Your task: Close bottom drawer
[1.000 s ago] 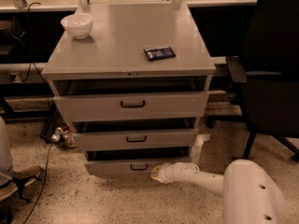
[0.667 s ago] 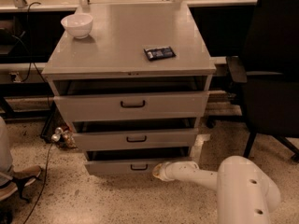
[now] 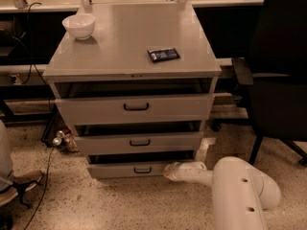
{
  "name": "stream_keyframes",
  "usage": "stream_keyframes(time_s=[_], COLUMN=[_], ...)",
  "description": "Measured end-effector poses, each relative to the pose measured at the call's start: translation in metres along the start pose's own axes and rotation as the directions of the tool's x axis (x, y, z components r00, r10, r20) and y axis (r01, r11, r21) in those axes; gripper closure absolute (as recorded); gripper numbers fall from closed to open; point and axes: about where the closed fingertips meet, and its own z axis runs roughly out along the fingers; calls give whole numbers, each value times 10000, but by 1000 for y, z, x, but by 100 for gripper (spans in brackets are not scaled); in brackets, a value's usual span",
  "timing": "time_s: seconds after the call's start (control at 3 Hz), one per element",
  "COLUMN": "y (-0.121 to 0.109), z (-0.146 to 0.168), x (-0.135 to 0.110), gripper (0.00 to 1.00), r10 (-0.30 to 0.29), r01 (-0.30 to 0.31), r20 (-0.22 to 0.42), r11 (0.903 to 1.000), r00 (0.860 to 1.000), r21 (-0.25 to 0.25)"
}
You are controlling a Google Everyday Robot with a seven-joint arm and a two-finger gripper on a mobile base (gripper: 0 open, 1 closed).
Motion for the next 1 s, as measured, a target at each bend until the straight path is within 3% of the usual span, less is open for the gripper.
stream_keyframes(time_s=[0.67,1.0], y=[-20,-20], z=[6,6], x=[-1,-1], gripper=[100,100], r10=[-40,-39], r01=[28,27], r20=[247,246], r11=[9989,9989], r00=[9997,9997], r21=[478,478])
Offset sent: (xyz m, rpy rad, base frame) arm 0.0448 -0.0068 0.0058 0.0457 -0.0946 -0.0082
